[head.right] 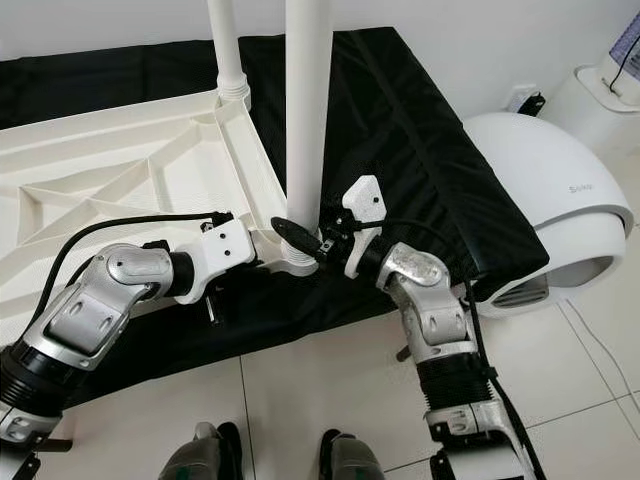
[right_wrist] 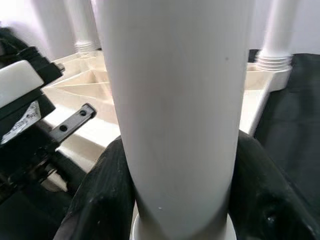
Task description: Building children table
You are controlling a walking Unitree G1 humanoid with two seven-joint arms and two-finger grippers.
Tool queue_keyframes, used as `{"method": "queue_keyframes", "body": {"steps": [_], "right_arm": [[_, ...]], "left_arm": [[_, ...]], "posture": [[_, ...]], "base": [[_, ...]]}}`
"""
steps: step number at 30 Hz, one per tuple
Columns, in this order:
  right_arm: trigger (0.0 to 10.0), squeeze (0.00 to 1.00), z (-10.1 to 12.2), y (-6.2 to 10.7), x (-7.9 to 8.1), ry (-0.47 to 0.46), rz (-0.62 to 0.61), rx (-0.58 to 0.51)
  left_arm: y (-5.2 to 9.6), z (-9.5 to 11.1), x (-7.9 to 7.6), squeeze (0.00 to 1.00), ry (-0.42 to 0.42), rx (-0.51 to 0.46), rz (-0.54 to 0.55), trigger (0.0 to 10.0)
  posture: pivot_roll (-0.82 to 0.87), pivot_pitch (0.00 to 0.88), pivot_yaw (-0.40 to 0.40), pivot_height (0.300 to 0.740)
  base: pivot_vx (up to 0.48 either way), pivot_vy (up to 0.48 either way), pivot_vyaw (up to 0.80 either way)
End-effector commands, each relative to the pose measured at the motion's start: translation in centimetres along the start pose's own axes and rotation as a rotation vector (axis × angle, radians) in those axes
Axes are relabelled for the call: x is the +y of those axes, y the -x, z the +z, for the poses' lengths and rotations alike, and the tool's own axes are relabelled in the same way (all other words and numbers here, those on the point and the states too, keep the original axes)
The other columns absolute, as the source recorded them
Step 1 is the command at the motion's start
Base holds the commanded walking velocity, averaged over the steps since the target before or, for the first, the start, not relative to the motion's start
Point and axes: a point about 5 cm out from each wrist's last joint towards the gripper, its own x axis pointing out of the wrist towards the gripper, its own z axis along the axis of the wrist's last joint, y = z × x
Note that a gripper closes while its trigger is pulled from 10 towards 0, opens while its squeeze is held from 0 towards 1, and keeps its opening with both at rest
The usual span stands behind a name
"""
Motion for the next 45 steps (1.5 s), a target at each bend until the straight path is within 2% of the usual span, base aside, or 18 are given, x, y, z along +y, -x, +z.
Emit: {"method": "queue_keyframes", "body": {"steps": [1,7,10,17,19,21,23,26,34,35,36,37,39,42,45], "right_arm": [[10.0,0.00,-0.3,0.2,0.2,-0.031,-0.071,0.004],[10.0,0.00,-0.3,-0.1,1.2,-0.039,-0.165,-0.017],[10.0,0.00,-0.2,-0.4,2.4,-0.043,-0.268,-0.026],[10.0,0.00,-0.5,-0.9,3.9,-0.044,-0.377,-0.015],[10.0,0.00,-0.8,-1.1,4.3,-0.047,-0.452,0.012],[10.0,0.00,-1.0,-1.1,4.4,-0.047,-0.487,0.026],[10.0,0.00,-1.5,-1.2,4.7,-0.030,-0.589,0.064],[10.0,0.00,-2.0,-1.0,4.6,-0.040,-0.639,0.088],[10.0,0.00,-2.4,-0.4,4.0,-0.056,-0.671,0.104],[10.0,0.67,-2.4,-0.4,4.0,-0.053,-0.679,0.106],[10.0,0.67,-2.4,-0.4,4.0,-0.053,-0.679,0.106],[10.0,1.00,-2.4,-0.4,4.1,-0.076,-0.656,0.099],[10.0,1.00,-2.4,-0.4,4.1,-0.076,-0.656,0.099],[10.0,1.00,-1.9,-0.8,4.6,-0.135,-0.559,0.047],[10.0,1.00,-1.6,-0.9,4.9,-0.144,-0.518,0.027]], "left_arm": [[-0.6,-1.4,-1.0,0.00,0.031,0.058,-0.034,10.0],[-0.7,-1.4,-1.1,0.00,0.030,0.057,-0.036,10.0],[-0.8,-1.4,-1.1,0.00,0.030,0.055,-0.038,10.0],[-0.9,-1.3,-1.2,0.00,0.026,0.052,-0.040,10.0],[-1.0,-1.3,-1.3,0.00,0.025,0.050,-0.042,10.0],[-1.0,-1.3,-1.3,0.00,0.025,0.050,-0.042,10.0],[-1.0,-1.3,-1.4,0.00,0.025,0.049,-0.043,10.0],[-1.0,-1.3,-1.4,0.00,0.025,0.050,-0.044,10.0],[-1.1,-1.4,-1.5,0.00,0.023,0.050,-0.050,10.0],[-1.1,-1.4,-1.5,0.00,0.022,0.050,-0.050,10.0],[-1.1,-1.4,-1.5,0.00,0.022,0.050,-0.050,10.0],[-1.1,-1.4,-1.5,0.00,0.022,0.050,-0.051,10.0],[-1.1,-1.4,-1.5,0.00,0.022,0.050,-0.051,10.0],[-1.1,-1.3,-1.6,0.00,0.021,0.049,-0.052,10.0],[-1.2,-1.3,-1.6,0.00,0.021,0.049,-0.054,10.0]], "posture": [[-0.01,0.208,-0.019,0.740],[-0.01,0.206,-0.020,0.740],[-0.01,0.201,-0.024,0.740],[-0.01,0.188,-0.031,0.740],[-0.01,0.186,-0.032,0.740],[-0.01,0.186,-0.032,0.740],[-0.01,0.182,-0.034,0.740],[-0.01,0.179,-0.033,0.740],[-0.01,0.176,-0.034,0.740],[-0.01,0.172,-0.034,0.740],[-0.01,0.172,-0.034,0.740],[-0.01,0.172,-0.034,0.740],[-0.01,0.172,-0.034,0.740],[-0.01,0.172,-0.035,0.740],[-0.01,0.172,-0.034,0.740]], "base": [[0.000,0.000,0.00],[0.000,0.000,0.00],[0.000,0.000,0.00],[0.000,0.000,0.00],[0.000,0.000,0.00],[0.000,0.000,0.00],[0.000,0.000,0.00],[0.000,0.000,0.00],[0.000,0.000,0.00],[0.000,0.000,0.00],[0.000,0.000,0.00],[0.000,0.000,0.00],[0.000,0.000,0.00],[0.000,0.000,0.00],[0.000,0.000,0.00]]}}
